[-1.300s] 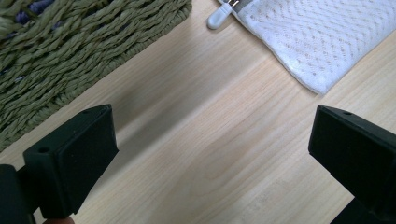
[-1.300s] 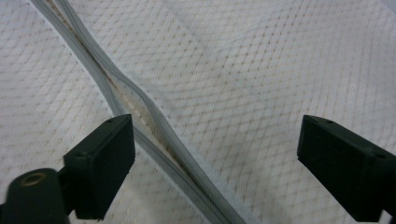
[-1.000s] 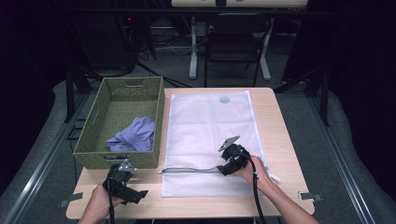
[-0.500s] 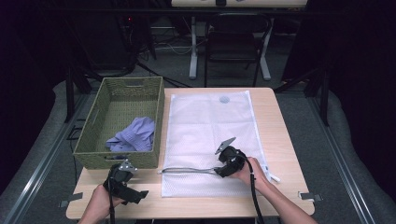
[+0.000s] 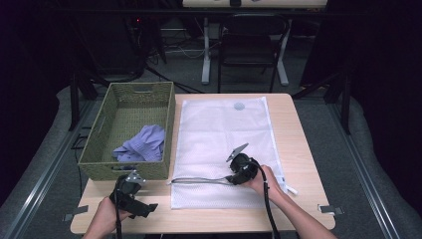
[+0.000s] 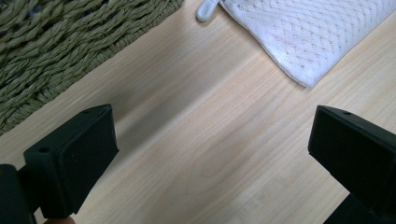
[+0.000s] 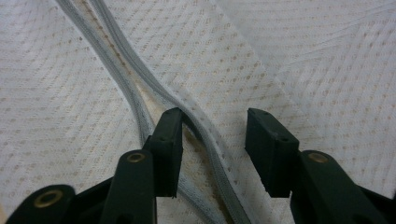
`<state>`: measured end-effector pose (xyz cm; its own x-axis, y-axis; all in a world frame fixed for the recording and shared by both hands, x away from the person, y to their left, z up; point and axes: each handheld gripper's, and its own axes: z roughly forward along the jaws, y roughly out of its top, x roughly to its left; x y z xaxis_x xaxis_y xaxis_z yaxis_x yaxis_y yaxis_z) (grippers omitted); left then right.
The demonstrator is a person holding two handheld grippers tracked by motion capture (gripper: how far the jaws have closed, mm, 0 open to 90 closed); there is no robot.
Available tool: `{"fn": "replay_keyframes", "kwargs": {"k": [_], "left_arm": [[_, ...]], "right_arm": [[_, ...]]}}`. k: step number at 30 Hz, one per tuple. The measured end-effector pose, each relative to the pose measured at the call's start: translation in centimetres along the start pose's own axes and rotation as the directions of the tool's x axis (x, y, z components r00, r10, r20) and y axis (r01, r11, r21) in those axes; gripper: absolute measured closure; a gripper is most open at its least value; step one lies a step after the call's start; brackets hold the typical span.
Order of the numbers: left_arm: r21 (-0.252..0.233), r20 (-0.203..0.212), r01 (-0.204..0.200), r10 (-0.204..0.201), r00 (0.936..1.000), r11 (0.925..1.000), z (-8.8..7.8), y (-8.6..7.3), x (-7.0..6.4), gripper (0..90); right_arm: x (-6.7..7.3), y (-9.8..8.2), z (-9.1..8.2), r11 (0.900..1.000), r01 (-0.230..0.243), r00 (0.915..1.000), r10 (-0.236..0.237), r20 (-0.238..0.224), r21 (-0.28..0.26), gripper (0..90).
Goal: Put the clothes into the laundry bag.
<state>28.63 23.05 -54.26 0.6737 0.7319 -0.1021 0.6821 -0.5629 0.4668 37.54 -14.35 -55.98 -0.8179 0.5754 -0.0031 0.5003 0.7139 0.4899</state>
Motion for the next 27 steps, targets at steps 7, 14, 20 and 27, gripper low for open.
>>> {"fn": "replay_keyframes", "kwargs": {"k": [7, 14, 20, 27], "left_arm": [[0.005, 0.005, -0.001, 0.000, 1.0000, 1.0000, 0.1, 0.0, 0.1, 1.4], [-0.013, -0.004, -0.003, 0.003, 1.0000, 0.9999, -0.1, 0.0, 0.0, 1.5], [-0.015, 0.005, 0.001, -0.001, 1.0000, 0.9999, -0.1, 0.0, 0.2, 1.3], [-0.051, -0.003, 0.006, -0.006, 1.0000, 0.9987, -0.3, 0.0, 0.0, 1.2]], "right_arm": [[-0.6, -0.1, -0.1, 1.000, -0.015, 0.9999, 0.015, -0.002, -0.008, 71.4], [-0.5, -0.2, -0.1, 1.000, -0.012, 0.9999, 0.012, -0.003, -0.015, 81.0], [-0.5, -0.2, -0.2, 1.000, -0.018, 0.9998, 0.018, 0.002, -0.021, 84.8], [-0.6, 0.1, -1.3, 0.997, -0.025, 0.9995, 0.026, 0.014, -0.068, 85.4]]}}
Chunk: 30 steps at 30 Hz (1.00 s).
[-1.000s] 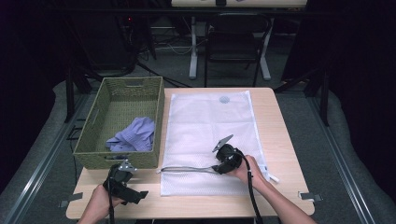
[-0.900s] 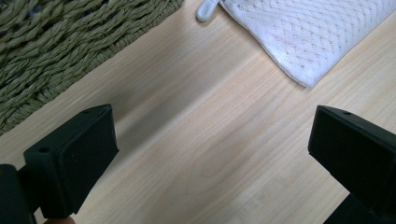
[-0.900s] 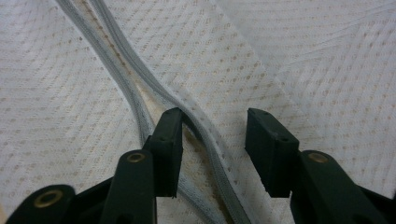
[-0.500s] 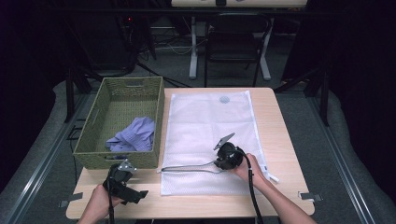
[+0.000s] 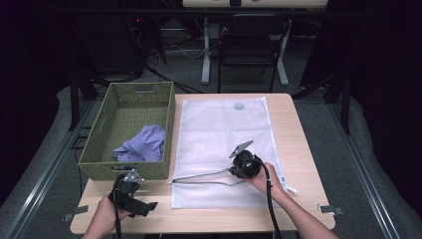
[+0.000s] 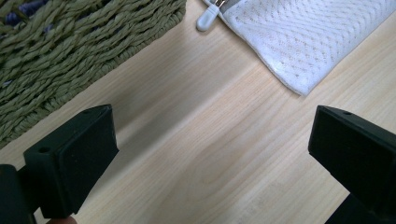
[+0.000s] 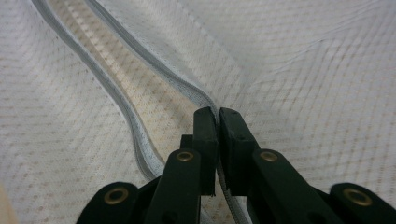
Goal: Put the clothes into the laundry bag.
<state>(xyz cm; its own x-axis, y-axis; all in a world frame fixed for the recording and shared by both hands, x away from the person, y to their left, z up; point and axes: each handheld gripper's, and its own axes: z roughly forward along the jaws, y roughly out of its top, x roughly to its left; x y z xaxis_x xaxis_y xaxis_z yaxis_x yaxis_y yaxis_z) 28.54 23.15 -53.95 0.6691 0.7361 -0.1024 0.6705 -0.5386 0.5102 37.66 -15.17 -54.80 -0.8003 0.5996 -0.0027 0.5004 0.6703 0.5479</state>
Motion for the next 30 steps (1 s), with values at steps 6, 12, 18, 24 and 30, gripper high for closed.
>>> {"fn": "replay_keyframes", "kwargs": {"k": [6, 12, 18, 24, 30], "left_arm": [[-0.016, 0.009, 0.010, -0.010, 0.9999, 0.9998, -0.2, 0.0, 0.0, 1.7], [-0.021, 0.006, 0.005, -0.005, 1.0000, 0.9998, -0.6, 0.0, -0.4, 1.5], [-0.007, -0.001, -0.004, 0.004, 1.0000, 1.0000, -0.2, 0.1, -0.3, 1.6], [-0.017, -0.003, -0.004, 0.004, 1.0000, 0.9998, -0.5, 0.1, -0.4, 2.3], [-0.005, 0.001, -0.025, 0.025, 0.9997, 0.9997, -0.2, 0.3, -0.4, 2.8]], "right_arm": [[-0.2, 0.1, -0.8, 0.999, -0.008, 1.0000, 0.008, 0.001, -0.037, 85.5], [0.0, 0.3, -1.3, 0.999, -0.002, 0.9999, 0.002, 0.013, -0.048, 85.5], [-0.1, 0.7, -2.1, 0.997, 0.003, 0.9998, -0.001, 0.022, -0.081, 85.6], [-0.4, 1.0, -3.4, 0.992, -0.016, 0.9992, 0.020, 0.035, -0.122, 85.8], [-0.5, 1.3, -4.1, 0.988, -0.022, 0.9990, 0.027, 0.035, -0.150, 86.0]]}}
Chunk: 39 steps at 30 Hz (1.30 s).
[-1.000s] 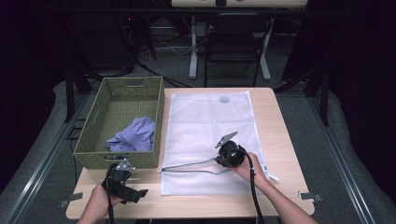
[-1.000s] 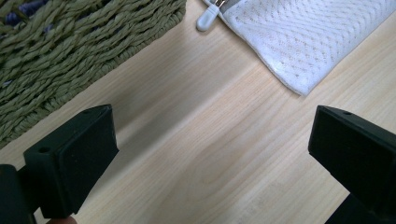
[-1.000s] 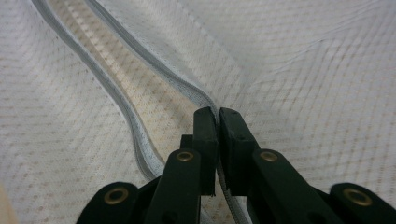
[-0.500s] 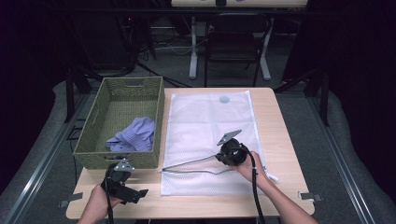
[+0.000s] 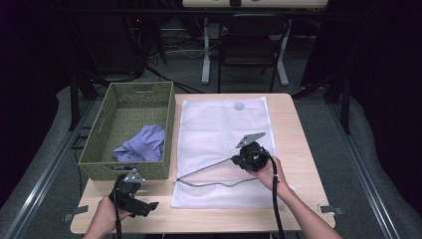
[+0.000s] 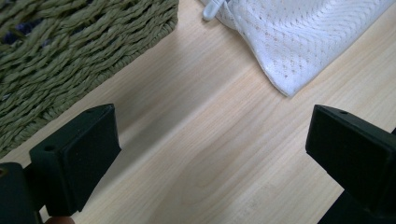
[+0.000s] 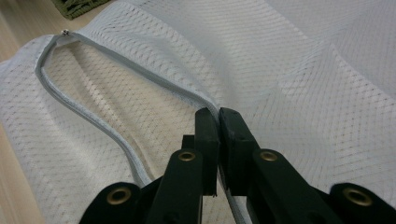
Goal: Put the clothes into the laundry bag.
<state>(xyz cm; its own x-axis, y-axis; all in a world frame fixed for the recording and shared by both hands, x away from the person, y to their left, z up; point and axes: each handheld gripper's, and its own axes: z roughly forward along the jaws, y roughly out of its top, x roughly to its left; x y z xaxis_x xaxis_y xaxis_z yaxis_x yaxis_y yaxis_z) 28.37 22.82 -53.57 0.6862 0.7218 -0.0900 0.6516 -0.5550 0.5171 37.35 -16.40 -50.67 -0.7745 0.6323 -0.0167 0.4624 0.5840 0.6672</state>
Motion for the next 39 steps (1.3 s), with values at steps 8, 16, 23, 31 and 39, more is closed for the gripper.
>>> {"fn": "replay_keyframes", "kwargs": {"k": [8, 16, 23, 31, 39], "left_arm": [[0.012, -0.009, -0.026, 0.026, 0.9996, 0.9996, -0.8, 0.0, -0.7, 1.8], [0.004, -0.004, -0.035, 0.035, 0.9994, 0.9994, -2.9, 1.1, -1.4, 0.3], [-0.035, 0.017, -0.032, 0.033, 0.9993, 0.9989, -4.7, 2.8, -1.1, 0.3], [-0.089, 0.050, -0.030, 0.035, 0.9982, 0.9956, -6.7, 4.9, 0.2, 0.2], [-0.088, 0.029, -0.049, 0.052, 0.9982, 0.9949, -7.9, 6.5, 1.4, 0.1]], "right_arm": [[0.4, 0.1, -0.2, 1.000, 0.010, 1.0000, -0.010, 0.002, -0.005, 86.0], [0.3, -0.1, 0.3, 1.000, 0.010, 0.9999, -0.010, -0.003, 0.010, 86.0], [0.6, 0.0, 0.3, 1.000, 0.025, 0.9997, -0.025, -0.003, 0.008, 86.1], [0.4, -0.1, 0.1, 1.000, 0.022, 0.9997, -0.022, 0.000, 0.002, 86.2], [0.3, -0.1, 0.2, 1.000, 0.019, 0.9998, -0.019, 0.003, 0.001, 86.7]]}}
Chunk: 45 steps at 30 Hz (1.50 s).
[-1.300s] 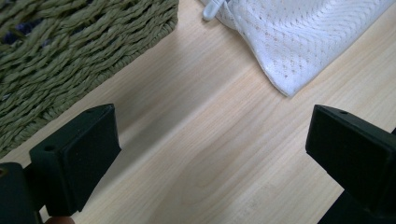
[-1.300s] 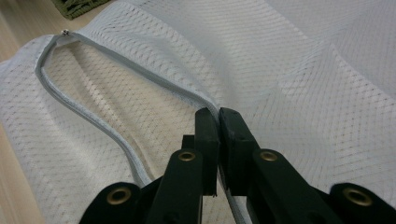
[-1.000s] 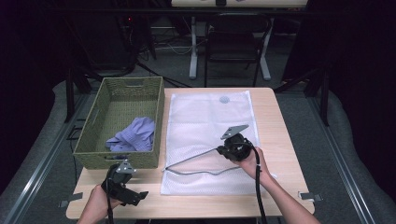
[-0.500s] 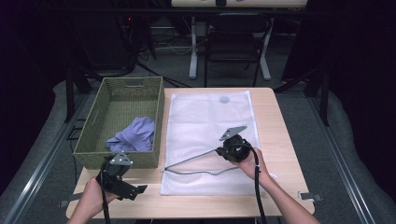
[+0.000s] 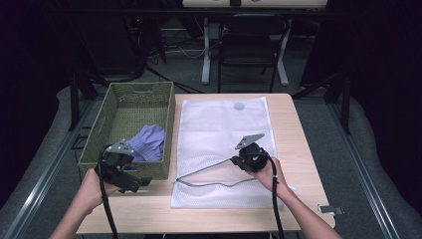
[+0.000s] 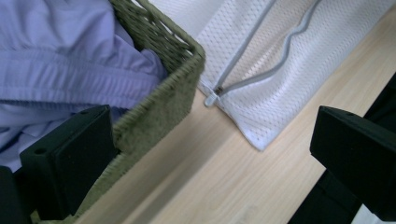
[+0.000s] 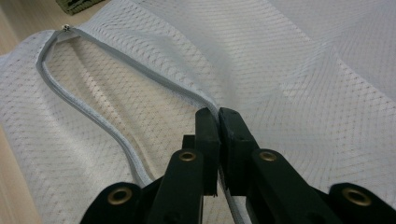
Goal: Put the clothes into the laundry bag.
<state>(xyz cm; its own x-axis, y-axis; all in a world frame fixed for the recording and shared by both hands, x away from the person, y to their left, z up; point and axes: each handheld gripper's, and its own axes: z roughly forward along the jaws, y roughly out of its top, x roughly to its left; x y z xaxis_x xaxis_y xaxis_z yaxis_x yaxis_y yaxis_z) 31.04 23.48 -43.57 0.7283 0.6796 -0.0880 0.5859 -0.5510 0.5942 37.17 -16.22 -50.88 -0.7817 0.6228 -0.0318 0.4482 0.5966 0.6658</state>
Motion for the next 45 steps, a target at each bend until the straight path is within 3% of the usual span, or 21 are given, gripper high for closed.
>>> {"fn": "replay_keyframes", "kwargs": {"k": [9, 10, 19, 38, 40, 45], "left_arm": [[0.016, -0.044, 0.000, 0.001, 0.9990, 0.9999, 0.0, 2.9, 2.2, 0.0], [0.013, -0.064, 0.015, -0.014, 0.9979, 0.9998, 0.1, 3.4, 2.8, 0.1], [0.020, -0.090, 0.050, -0.048, 0.9948, 0.9986, 1.2, 5.2, 5.4, 0.0], [0.088, -0.124, 0.105, -0.094, 0.9879, 0.9906, 3.2, 5.9, 8.8, 0.1], [0.106, -0.126, 0.125, -0.111, 0.9858, 0.9865, 3.8, 6.0, 9.5, 0.0], [0.133, -0.125, 0.125, -0.108, 0.9862, 0.9832, 4.8, 6.2, 10.2, 0.0]], "right_arm": [[0.1, 0.0, -0.2, 1.000, 0.009, 1.0000, -0.009, 0.002, -0.007, 86.7], [-0.1, 0.0, -0.2, 1.000, 0.005, 1.0000, -0.004, 0.007, -0.007, 86.8], [0.0, -0.1, -0.3, 1.000, 0.010, 0.9999, -0.010, 0.009, -0.008, 86.8], [-0.1, -0.2, -0.1, 1.000, 0.005, 0.9999, -0.005, 0.016, -0.007, 86.7], [0.0, -0.2, -0.1, 1.000, 0.009, 0.9999, -0.008, 0.015, -0.006, 86.7], [0.0, -0.2, -0.1, 1.000, 0.008, 0.9999, -0.008, 0.012, -0.006, 86.7]]}}
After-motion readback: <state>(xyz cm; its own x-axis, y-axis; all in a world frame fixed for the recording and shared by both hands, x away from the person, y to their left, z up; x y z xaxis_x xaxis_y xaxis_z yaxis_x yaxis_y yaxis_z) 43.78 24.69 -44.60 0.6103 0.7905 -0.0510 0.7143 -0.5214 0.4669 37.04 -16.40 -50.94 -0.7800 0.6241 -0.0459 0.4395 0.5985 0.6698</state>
